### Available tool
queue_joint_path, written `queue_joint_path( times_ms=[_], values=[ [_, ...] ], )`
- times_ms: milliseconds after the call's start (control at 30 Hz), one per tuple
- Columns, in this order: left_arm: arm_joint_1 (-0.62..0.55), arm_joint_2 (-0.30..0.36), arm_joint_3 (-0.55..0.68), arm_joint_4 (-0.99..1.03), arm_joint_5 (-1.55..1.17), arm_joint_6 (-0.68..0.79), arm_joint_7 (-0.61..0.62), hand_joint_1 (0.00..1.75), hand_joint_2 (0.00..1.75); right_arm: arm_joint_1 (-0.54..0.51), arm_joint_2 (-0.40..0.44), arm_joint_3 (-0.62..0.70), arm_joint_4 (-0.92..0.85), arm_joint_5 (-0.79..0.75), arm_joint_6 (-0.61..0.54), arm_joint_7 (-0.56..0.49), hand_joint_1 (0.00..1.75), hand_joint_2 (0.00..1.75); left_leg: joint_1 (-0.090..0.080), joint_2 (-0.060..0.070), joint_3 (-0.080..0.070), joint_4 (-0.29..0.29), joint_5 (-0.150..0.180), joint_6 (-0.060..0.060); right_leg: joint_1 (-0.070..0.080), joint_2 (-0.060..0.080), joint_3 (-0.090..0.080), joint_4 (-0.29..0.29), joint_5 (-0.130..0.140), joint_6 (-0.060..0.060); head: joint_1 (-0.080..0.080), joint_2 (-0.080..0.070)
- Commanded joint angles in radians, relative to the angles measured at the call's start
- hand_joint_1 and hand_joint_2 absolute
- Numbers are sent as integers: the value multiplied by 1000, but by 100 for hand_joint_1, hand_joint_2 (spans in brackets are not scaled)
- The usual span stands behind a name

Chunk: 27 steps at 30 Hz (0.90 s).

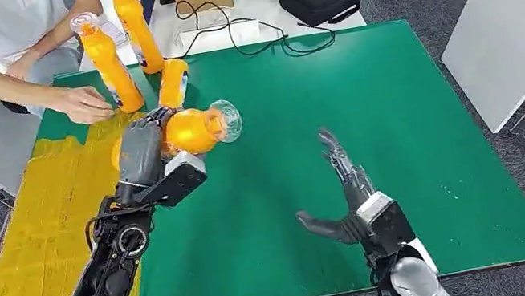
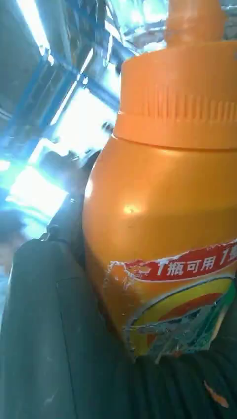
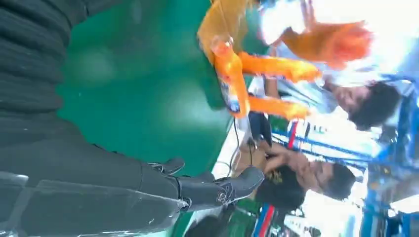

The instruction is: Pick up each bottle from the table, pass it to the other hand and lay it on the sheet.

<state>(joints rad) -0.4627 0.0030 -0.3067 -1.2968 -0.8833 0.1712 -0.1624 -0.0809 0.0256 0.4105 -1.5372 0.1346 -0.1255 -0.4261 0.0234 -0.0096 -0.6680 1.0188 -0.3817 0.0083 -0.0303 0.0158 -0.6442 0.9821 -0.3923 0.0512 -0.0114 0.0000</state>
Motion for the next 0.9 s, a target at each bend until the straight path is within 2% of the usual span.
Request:
queue_joint_path(
  times_ms=[33,100,133,267,533,600,700,767,833,900],
  values=[
    [-271,37,-50,616,-399,83,134,175,175,9,-31,-77,-78,34,29,39,0,175,-1,-3,6,-1,-1,1,0,-5,7,0,-2,-3,0,0],
    [-319,32,-50,743,-455,106,141,175,175,2,-28,-79,-77,40,28,43,0,175,0,-1,6,-1,-1,0,1,-3,6,0,-1,-3,0,0],
    [-353,32,-62,820,-475,51,150,175,175,-3,-30,-78,-77,41,25,43,0,175,0,-1,8,-1,-2,1,1,-3,9,0,-2,-4,0,0],
    [-390,35,-72,914,-514,20,177,175,175,-8,-32,-83,-84,48,22,54,0,175,0,0,5,0,0,0,0,-1,4,0,-1,-3,0,0],
    [-404,44,-53,952,-513,-14,189,175,175,-1,-31,-84,-106,56,21,60,0,175,0,2,7,1,-3,0,1,-1,7,1,-3,-4,0,0],
    [-414,48,-32,971,-502,-49,198,175,175,9,-30,-89,-119,60,20,63,0,175,0,1,3,0,0,0,1,-1,3,1,-1,-3,0,0],
    [-419,54,-1,991,-483,-77,209,175,175,16,-23,-102,-128,66,17,75,0,175,0,2,6,1,-2,0,1,-1,7,1,-3,-4,0,0],
    [-419,51,57,1004,-427,-114,182,175,175,24,-17,-113,-130,71,17,82,0,175,0,1,2,0,0,0,1,0,2,1,-1,-2,0,0],
    [-414,55,57,1005,-432,-118,196,106,175,31,-14,-117,-130,76,20,85,0,175,0,1,4,0,-1,0,1,-1,4,1,-1,-3,0,0],
    [-410,56,60,1006,-433,-115,204,106,175,31,-10,-116,-128,79,22,87,0,175,0,2,2,0,0,0,1,0,3,0,-1,-2,0,0]
  ],
)
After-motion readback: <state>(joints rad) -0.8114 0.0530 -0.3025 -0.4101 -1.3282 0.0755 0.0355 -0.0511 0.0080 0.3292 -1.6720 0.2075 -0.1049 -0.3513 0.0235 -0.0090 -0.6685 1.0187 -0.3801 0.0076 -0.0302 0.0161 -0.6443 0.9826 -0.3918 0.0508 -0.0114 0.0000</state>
